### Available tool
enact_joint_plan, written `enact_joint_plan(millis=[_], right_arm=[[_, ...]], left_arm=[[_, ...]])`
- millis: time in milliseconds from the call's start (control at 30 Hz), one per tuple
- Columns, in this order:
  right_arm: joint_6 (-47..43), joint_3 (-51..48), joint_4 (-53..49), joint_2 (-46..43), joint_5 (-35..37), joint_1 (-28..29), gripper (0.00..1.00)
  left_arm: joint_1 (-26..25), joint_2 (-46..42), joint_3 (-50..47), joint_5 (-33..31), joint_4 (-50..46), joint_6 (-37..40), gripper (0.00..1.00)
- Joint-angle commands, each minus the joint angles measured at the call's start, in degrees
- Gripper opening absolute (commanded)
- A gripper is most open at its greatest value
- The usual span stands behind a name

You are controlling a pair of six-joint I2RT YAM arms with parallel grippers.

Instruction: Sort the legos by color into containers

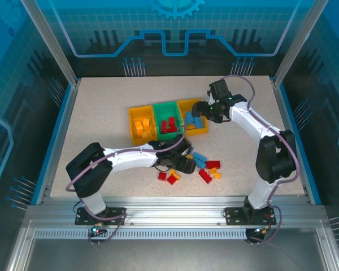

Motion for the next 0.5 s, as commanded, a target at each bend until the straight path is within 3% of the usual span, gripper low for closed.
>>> enact_joint_plan(millis=[0, 267, 467], right_arm=[[-0.81, -0.73, 0.05, -1.48, -0.01, -0.92, 0.82], [-0.64, -3.22, 0.79, -3.2, 0.41, -1.55, 0.82], [-1.08, -6.57, 0.67, -6.53, 1.48, -2.7, 0.83]], left_arm=[[-0.51, 2.71, 3.39, -0.9, -1.61, 0.87, 0.82], [-0.99, 7.86, 7.74, -3.11, -3.09, 0.73, 0.82], [-0.99, 10.09, 9.46, -5.03, -4.15, 0.87, 0.71]])
